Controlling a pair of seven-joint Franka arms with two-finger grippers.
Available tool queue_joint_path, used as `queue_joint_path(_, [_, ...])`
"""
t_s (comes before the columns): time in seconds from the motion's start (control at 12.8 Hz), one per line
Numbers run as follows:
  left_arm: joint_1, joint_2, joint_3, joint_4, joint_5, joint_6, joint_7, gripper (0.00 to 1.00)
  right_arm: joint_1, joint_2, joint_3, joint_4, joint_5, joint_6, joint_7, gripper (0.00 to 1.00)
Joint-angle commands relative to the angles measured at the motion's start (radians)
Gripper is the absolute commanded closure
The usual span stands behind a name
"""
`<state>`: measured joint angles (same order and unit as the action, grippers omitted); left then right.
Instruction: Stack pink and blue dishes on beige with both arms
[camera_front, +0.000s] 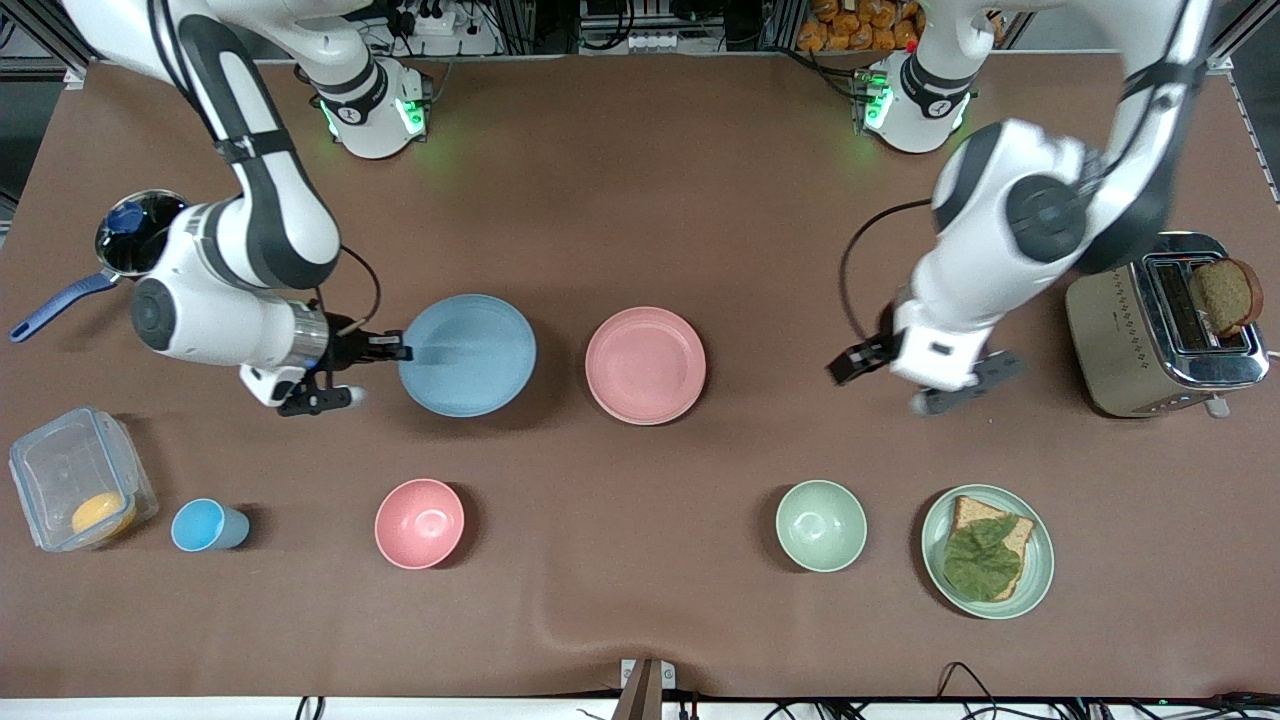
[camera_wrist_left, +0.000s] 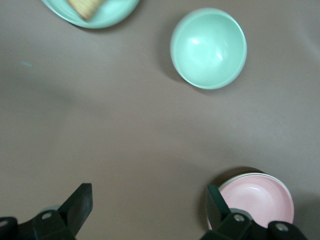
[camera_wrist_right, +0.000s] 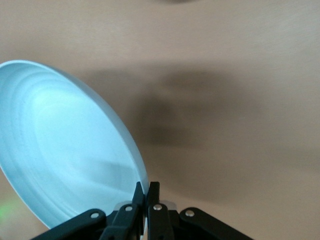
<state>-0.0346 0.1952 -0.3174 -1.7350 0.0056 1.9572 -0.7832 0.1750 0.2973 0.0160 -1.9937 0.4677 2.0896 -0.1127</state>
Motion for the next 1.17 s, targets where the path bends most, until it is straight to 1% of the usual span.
queue_joint_path(0.0, [0.082,-0.132,-0.006,-0.034,0.019,-0.087,0.106,0.0,0.093,0.034,-0.01,0.015,0.063,0.056,0.147,1.0])
queue_joint_path(0.23, [0.18,-0.213,-0.005,-0.02,0.019,-0.116,0.328,0.0,0.24,0.081,-0.01,0.021,0.072,0.203,0.37,1.0])
queue_joint_path(0.31, [0.2,-0.233,-0.005,-0.014,0.019,-0.15,0.372,0.0,0.27,0.109,-0.011,0.051,0.072,0.213,0.411,1.0])
queue_joint_path(0.54, [0.219,-0.237,-0.003,0.057,0.027,-0.259,0.384,0.0,0.34,0.181,-0.011,0.142,0.072,0.23,0.552,1.0])
queue_joint_path(0.7, [0.217,-0.237,-0.005,0.093,0.057,-0.302,0.392,0.0,0.374,0.215,-0.011,0.202,0.066,0.23,0.658,1.0])
queue_joint_path(0.86, [0.223,-0.237,0.004,0.13,0.057,-0.326,0.445,0.0,0.379,0.221,-0.011,0.207,0.063,0.23,0.673,1.0])
queue_joint_path(0.93, [0.214,-0.237,0.02,0.141,0.056,-0.343,0.484,0.0,0.377,0.224,-0.011,0.207,0.065,0.23,0.673,1.0])
queue_joint_path(1.01, [0.176,-0.237,0.061,0.141,0.057,-0.359,0.493,0.0,0.377,0.235,-0.011,0.21,0.063,0.23,0.673,1.0])
queue_joint_path(1.09, [0.109,-0.237,0.136,0.143,0.057,-0.377,0.495,0.0,0.38,0.24,-0.011,0.216,0.063,0.23,0.673,1.0])
